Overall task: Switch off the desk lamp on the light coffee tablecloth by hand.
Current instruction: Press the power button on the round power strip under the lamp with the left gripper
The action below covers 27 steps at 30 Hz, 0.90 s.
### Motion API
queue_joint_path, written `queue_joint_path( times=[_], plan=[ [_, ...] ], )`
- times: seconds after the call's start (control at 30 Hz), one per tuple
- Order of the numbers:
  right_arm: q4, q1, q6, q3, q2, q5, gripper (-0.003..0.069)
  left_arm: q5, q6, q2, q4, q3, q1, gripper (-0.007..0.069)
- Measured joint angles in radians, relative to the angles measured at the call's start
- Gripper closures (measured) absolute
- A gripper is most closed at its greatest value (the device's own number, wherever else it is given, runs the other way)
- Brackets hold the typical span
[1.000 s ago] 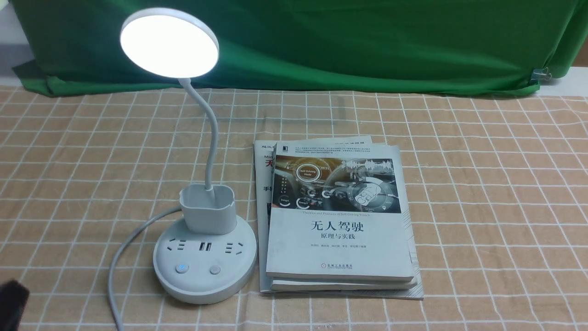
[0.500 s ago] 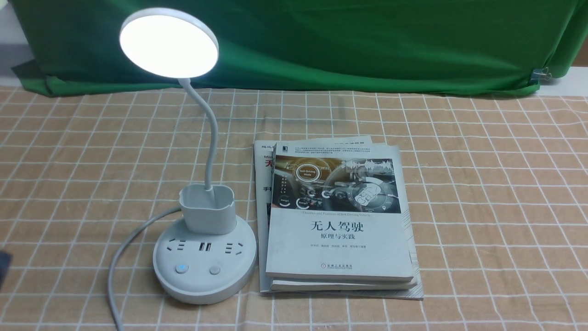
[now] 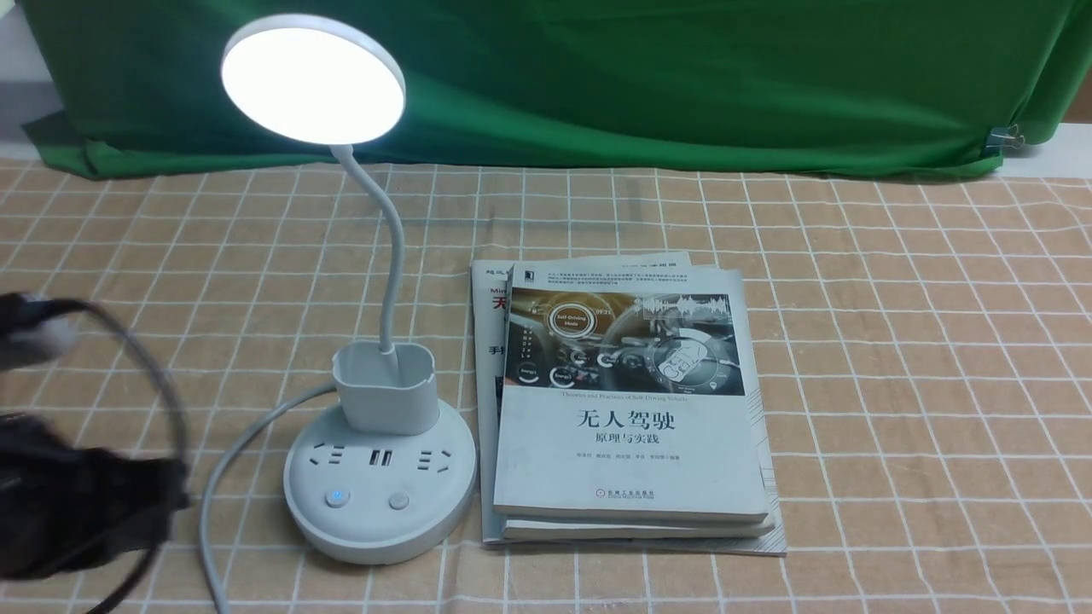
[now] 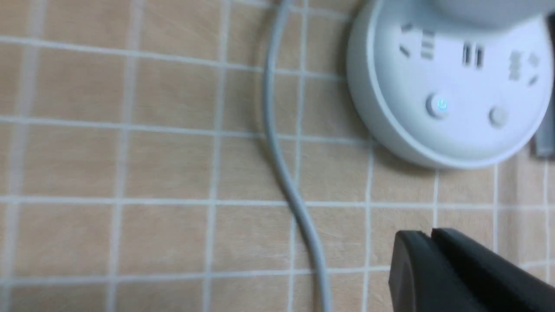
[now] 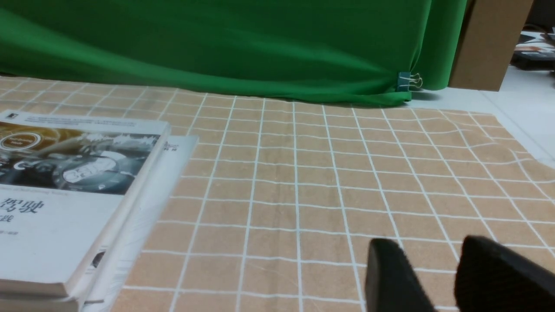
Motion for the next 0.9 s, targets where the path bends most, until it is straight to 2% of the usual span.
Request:
queue_joint_path(
  times=[0.37, 0.5, 0.73, 0.9],
  plan=[
    [0.000, 0.000, 0.000, 0.000, 0.000, 0.000, 0.0417, 0.040, -0.040, 0.400, 0.037, -0.277, -0.325, 0.0608],
    [0.000, 0.000, 0.000, 0.000, 0.000, 0.000, 0.0417, 0.048, -0.045, 0.484, 0.065, -0.355, -0.366, 0.0608],
    [0.000, 0.000, 0.000, 0.000, 0.000, 0.000, 0.0417, 0.068, -0.050, 0.577, 0.079, -0.433, -0.376, 0.0608],
    [0.000, 0.000, 0.000, 0.000, 0.000, 0.000, 0.0417, 0.092, -0.091, 0.597, 0.188, -0.440, -0.451, 0.0608]
  ],
)
